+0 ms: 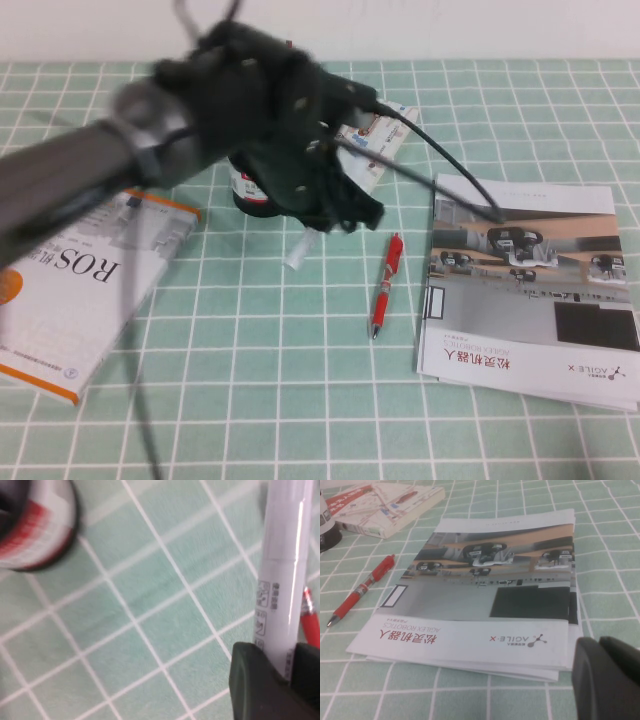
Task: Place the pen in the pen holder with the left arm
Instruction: Place the pen onto the pen holder
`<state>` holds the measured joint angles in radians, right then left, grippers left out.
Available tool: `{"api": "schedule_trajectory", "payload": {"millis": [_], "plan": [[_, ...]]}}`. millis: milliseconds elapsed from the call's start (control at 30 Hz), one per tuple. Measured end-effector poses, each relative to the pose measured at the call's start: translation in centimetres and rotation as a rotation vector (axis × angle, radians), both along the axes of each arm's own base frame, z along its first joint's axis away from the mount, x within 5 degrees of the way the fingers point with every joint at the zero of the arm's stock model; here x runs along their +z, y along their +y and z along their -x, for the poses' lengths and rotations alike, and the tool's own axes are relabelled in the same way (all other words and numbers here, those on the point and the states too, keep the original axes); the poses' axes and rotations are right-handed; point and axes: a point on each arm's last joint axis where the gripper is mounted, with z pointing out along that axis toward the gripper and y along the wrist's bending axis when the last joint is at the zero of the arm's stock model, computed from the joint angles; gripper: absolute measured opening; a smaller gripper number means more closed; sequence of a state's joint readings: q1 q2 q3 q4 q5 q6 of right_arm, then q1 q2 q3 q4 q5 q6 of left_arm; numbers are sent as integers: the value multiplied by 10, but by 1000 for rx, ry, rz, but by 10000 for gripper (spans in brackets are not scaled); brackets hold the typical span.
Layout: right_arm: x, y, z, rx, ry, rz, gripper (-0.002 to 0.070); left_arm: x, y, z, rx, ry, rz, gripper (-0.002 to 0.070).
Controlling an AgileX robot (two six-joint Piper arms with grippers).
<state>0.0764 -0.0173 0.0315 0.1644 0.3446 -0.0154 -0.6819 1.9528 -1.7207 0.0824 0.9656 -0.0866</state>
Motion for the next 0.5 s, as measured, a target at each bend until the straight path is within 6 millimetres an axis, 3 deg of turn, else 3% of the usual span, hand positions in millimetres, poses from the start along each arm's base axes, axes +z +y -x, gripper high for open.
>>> {"api": "schedule_trajectory", "payload": {"millis": [233,500], "plan": [[0,0,0,0,0,0,-20,21,32,37,0,-253,203,102],[0,0,0,0,0,0,-20,39,67,60,-9,-598,499,102]]}}
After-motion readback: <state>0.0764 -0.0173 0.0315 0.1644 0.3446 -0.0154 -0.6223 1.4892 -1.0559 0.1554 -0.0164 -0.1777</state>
